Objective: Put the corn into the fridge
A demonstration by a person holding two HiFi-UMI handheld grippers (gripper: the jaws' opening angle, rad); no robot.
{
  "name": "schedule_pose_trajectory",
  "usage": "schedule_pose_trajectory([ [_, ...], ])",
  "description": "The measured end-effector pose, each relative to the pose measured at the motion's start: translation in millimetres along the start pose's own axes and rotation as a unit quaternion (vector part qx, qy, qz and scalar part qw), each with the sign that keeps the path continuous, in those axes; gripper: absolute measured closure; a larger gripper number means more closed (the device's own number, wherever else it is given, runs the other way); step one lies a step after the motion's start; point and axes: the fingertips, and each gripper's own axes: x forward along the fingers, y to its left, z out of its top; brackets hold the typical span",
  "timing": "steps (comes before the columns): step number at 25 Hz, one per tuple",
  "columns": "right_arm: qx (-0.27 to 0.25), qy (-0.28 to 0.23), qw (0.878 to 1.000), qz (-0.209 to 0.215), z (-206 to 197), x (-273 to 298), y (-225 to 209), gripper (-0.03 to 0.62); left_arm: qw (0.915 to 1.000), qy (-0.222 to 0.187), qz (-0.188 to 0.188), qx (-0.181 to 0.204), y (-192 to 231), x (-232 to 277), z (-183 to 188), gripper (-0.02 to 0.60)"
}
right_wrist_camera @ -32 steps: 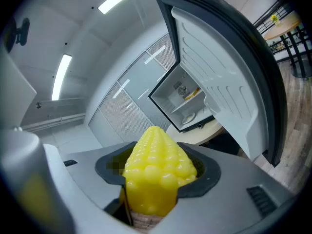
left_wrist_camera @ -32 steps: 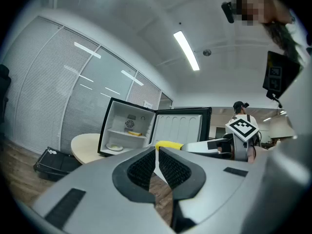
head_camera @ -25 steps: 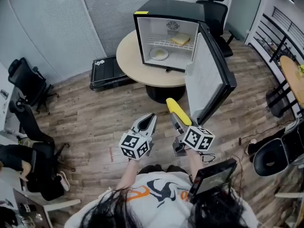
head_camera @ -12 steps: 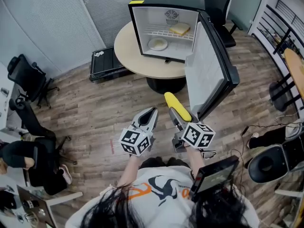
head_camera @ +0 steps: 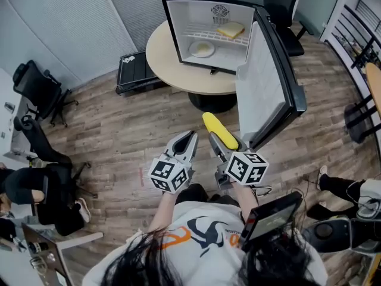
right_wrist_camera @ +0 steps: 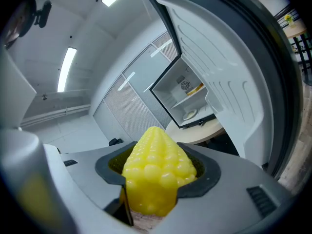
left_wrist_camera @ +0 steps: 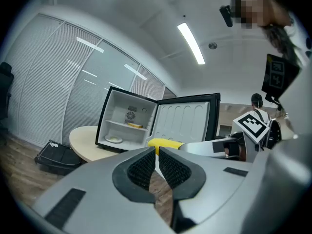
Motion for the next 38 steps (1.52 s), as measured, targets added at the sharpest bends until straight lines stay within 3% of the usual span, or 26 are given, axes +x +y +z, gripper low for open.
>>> schedule_pose_trajectory([
  [11,0.022,0.019,1.0,0.009,2.8,61.4,-1.4,0.336,0.9998,0.01,0.014,-0.005,58.8,22.5,2.6,0.566],
  [24,0.031,-0.013,0.999,-0.023,60.9,202.0,3.1,0.336,0.9995,-0.005,-0.031,0.008,190.8,93.1,69.7,0.566],
  [38,0.039,-0.039,0.997,-0.056,88.5,294.0,11.9,0.336,0.997,0.009,-0.076,0.002,283.8,134.5,84.4,0.566],
])
